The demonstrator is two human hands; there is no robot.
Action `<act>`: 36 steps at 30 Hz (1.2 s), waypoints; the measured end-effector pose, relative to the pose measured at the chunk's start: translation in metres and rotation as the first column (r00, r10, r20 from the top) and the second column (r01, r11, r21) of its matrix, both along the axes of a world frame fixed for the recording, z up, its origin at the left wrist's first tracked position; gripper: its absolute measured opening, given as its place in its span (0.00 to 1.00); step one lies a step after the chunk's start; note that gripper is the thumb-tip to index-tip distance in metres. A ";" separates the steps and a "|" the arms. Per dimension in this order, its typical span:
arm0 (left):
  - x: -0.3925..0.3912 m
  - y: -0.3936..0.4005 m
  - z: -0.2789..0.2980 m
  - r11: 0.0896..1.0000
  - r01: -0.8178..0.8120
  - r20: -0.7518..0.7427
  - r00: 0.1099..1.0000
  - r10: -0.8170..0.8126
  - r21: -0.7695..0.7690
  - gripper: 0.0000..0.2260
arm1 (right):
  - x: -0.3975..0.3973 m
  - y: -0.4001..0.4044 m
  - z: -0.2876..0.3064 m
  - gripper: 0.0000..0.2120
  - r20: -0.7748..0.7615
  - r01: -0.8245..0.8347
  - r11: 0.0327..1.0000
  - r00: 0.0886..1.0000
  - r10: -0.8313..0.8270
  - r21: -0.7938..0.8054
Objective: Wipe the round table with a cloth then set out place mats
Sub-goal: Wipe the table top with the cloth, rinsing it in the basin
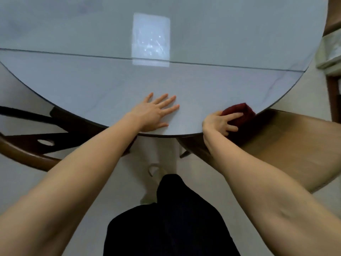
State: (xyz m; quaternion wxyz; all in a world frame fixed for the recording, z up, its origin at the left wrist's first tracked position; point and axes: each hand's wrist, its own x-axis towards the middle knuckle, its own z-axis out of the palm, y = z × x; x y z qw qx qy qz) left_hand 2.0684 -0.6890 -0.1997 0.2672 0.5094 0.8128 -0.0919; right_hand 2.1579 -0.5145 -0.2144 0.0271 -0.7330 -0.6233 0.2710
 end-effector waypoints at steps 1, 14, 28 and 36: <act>-0.009 -0.010 0.000 1.000 0.023 -0.001 1.000 -0.023 -0.005 0.31 | -0.003 -0.018 0.001 0.31 0.007 0.026 1.000 1.000 -0.026 0.005; -0.101 -0.182 0.004 0.996 0.083 0.005 0.996 -0.084 0.024 0.29 | -0.090 -0.267 0.013 0.31 -0.143 0.166 0.983 0.974 -0.176 -0.077; -0.253 -0.351 0.010 0.928 0.372 -0.093 0.923 -0.372 -0.024 0.29 | -0.214 -0.443 0.024 0.32 -0.325 0.407 0.891 0.830 -0.453 -0.203; -0.351 -0.357 0.014 0.812 0.584 -0.080 0.809 -0.583 -0.008 0.28 | -0.281 -0.452 0.015 0.31 -0.236 0.580 0.806 0.772 -0.590 -0.120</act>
